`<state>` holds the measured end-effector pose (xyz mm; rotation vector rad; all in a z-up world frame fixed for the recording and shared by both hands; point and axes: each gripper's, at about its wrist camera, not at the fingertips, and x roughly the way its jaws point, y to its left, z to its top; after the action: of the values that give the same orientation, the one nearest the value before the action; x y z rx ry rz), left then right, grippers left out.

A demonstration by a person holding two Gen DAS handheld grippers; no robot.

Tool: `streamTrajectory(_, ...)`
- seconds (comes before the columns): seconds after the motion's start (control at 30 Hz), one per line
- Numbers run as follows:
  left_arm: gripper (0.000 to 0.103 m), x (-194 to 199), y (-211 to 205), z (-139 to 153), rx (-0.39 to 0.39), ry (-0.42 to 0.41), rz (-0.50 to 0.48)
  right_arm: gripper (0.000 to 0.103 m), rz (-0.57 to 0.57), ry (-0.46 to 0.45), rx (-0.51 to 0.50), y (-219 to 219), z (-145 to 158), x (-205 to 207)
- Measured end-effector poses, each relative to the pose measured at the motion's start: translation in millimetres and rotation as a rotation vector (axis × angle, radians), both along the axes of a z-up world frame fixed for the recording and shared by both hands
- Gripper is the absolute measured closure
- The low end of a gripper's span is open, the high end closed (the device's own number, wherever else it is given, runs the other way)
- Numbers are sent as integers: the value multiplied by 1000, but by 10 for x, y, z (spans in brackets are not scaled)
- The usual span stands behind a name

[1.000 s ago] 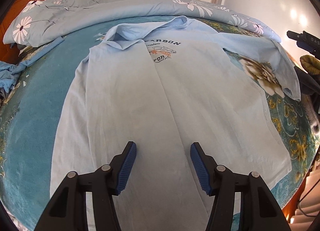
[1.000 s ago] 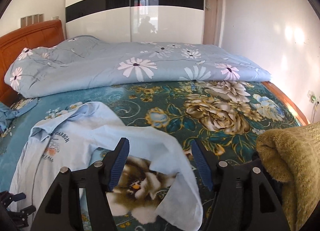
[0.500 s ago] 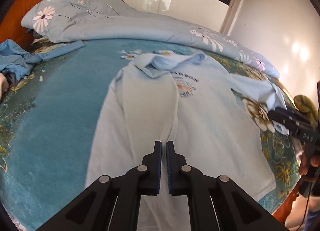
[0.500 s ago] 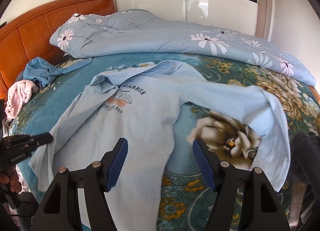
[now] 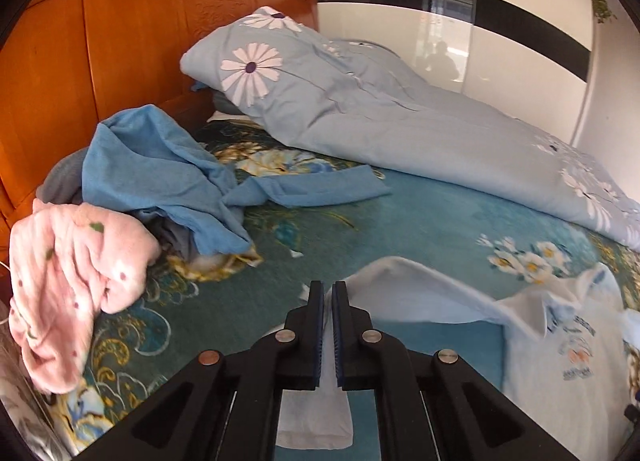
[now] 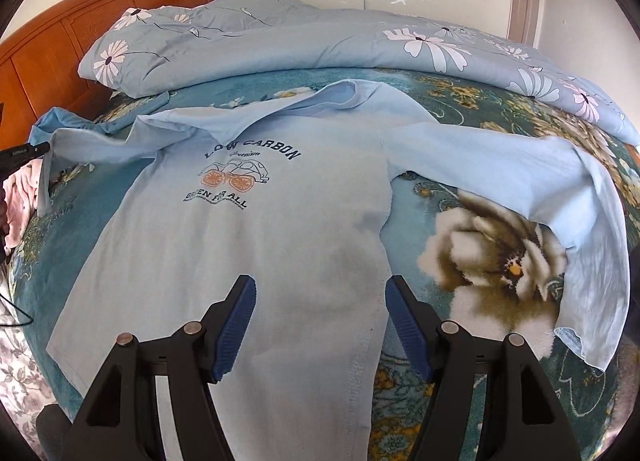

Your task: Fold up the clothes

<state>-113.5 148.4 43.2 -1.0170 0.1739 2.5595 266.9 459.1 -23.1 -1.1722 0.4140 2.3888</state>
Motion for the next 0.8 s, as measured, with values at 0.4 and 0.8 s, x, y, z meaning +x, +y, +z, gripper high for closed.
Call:
streamTrajectory(0.4,102,-166,353,-205,28,-67,-197,34,-25,17,-13,513,24,-399)
streamTrajectory(0.8,39,1341,2023,-537,-264,-15,-881,34,-22,-62,41,1555,102,-1201)
